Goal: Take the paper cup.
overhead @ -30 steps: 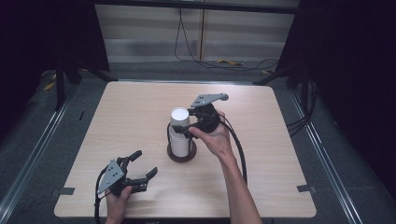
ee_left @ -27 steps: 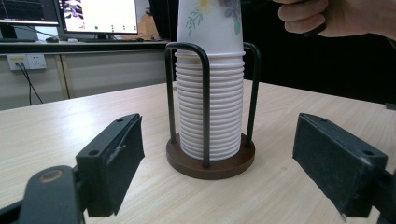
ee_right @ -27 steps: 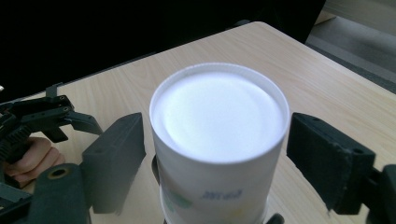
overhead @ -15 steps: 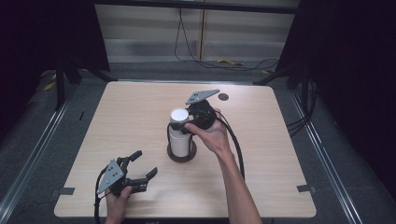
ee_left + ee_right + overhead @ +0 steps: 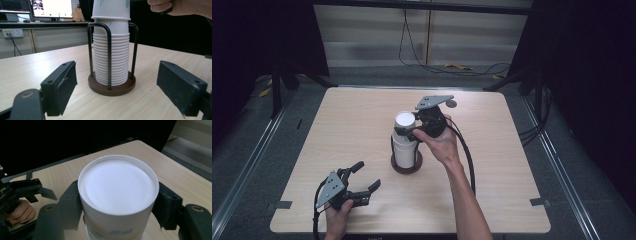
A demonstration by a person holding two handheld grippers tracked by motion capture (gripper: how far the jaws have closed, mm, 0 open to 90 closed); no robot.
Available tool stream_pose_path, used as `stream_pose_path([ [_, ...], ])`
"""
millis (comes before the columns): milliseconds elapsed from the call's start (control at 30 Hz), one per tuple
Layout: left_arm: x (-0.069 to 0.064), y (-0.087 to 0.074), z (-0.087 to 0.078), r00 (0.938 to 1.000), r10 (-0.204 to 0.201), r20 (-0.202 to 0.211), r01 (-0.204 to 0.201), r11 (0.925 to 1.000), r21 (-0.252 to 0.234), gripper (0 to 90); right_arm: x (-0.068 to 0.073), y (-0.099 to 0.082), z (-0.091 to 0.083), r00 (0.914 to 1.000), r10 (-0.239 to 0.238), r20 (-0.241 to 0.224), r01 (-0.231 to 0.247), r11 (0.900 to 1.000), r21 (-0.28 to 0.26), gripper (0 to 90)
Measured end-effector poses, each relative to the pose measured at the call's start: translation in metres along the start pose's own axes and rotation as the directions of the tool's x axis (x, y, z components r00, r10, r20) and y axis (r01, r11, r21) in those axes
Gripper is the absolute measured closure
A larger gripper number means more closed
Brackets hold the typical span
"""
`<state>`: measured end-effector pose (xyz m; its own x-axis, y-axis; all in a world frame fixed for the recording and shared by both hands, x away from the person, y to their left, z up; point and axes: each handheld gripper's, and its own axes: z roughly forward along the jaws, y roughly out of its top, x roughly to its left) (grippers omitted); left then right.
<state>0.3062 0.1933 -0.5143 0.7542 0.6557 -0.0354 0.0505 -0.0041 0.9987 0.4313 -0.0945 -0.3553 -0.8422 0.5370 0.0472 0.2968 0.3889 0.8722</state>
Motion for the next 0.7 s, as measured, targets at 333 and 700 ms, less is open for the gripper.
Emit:
stream_pose_path([
  [333,0.000,0.000,0.000,1.0000,-0.003,0.005,0.003,1.0000,0.002,16.2,0.000,0.001,-0.007,1.0000,-0.005,-0.005,0.004,0.9987,-0.052,33.7],
  [700,0.000,0.000,0.000,1.0000,-0.005,0.002,0.005,1.0000,0.001,16.0,0.002,0.002,-0.016,0.9999,0.006,-0.010,-0.007,0.9914,-0.131,34.8],
])
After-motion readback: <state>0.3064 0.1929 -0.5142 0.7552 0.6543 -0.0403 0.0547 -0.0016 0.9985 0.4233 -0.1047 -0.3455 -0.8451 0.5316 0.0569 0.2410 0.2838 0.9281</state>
